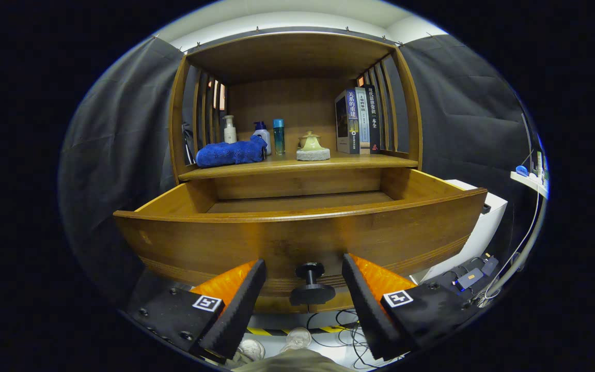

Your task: Pull open the drawer, take out the items inside it, and place them on the countertop above the cabinet.

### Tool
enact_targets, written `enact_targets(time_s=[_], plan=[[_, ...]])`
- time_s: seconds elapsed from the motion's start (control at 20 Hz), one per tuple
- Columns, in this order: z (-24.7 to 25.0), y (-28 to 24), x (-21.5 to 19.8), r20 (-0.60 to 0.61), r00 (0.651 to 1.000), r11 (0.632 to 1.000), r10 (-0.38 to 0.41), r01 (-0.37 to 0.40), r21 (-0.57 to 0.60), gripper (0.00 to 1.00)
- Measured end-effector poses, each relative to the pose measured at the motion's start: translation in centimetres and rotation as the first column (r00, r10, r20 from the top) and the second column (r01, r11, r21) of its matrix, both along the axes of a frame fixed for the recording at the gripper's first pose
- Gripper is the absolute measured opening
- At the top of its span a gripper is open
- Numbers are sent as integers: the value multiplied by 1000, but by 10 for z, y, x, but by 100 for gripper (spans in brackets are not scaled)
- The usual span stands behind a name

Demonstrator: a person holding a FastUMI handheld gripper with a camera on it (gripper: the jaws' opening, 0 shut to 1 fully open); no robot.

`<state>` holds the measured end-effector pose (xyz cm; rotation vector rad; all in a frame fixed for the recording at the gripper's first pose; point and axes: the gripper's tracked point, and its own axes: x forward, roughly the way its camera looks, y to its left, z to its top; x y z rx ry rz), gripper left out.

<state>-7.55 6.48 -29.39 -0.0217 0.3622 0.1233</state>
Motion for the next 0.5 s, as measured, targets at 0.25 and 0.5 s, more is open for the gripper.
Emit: enact_targets(time_s=[0.25,0.5], plan=[[0,-2,10,-3,1000,1000,-8,8,8,98],[1,0,22,-6,1000,1000,-2,2,3,98]])
